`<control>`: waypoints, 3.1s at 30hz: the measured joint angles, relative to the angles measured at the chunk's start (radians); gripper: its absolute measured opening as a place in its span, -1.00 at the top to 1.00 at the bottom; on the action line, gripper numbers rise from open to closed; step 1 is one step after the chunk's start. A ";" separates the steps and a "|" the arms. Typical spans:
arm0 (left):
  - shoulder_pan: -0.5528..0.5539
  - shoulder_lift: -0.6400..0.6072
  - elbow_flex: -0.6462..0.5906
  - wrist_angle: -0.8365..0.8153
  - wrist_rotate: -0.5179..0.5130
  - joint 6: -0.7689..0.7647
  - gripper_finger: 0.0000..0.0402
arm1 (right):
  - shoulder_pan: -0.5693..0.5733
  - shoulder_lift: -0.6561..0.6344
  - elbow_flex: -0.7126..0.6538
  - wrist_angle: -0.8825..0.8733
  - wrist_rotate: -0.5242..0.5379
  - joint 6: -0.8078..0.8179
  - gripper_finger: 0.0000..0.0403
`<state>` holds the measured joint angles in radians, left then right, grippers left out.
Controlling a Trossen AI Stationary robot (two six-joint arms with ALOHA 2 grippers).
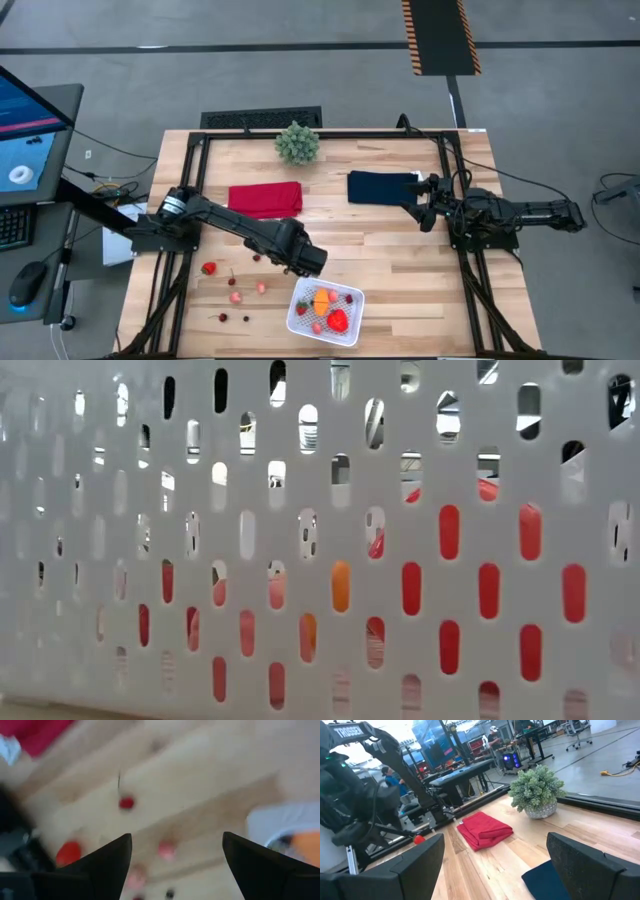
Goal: Pick and placing Produce into tupperware
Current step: Put the right peach into the white bin
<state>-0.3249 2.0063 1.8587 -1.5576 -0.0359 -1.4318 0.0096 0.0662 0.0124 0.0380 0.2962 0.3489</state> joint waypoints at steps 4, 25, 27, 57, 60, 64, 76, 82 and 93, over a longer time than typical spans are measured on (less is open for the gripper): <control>-0.002 -0.056 0.001 0.009 -0.085 -0.004 -0.50 | 0.000 0.000 0.000 0.000 0.000 0.000 -0.86; -0.190 -0.679 -0.675 0.428 -0.167 0.253 -0.20 | 0.000 0.000 0.000 0.000 0.000 0.000 -0.86; -0.211 -0.718 -0.739 0.446 -0.125 0.237 -0.21 | 0.000 0.000 0.000 0.000 0.000 0.000 -0.86; -0.348 -0.438 -0.835 0.731 0.028 0.167 -0.79 | 0.000 0.000 0.000 0.000 0.000 0.000 -0.86; -0.331 -0.399 -0.815 0.727 0.058 0.179 -0.79 | 0.000 0.000 0.000 0.000 0.000 0.000 -0.86; -0.319 -0.384 -0.774 0.724 0.007 0.208 -0.79 | 0.000 0.000 0.000 0.000 0.000 0.000 -0.86; -0.241 -0.321 -0.770 0.722 0.012 0.244 -0.79 | 0.000 0.000 0.000 0.000 0.000 0.000 -0.86; -0.234 -0.307 -0.770 0.717 0.016 0.246 -0.79 | 0.000 0.000 0.000 0.000 0.000 0.000 -0.86; -0.231 -0.260 -0.772 0.732 0.033 0.234 -0.79 | 0.000 0.000 0.000 0.000 0.000 0.000 -0.86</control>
<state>-0.5560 1.7463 1.0870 -0.8255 -0.0027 -1.1980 0.0094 0.0666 0.0124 0.0383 0.2958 0.3485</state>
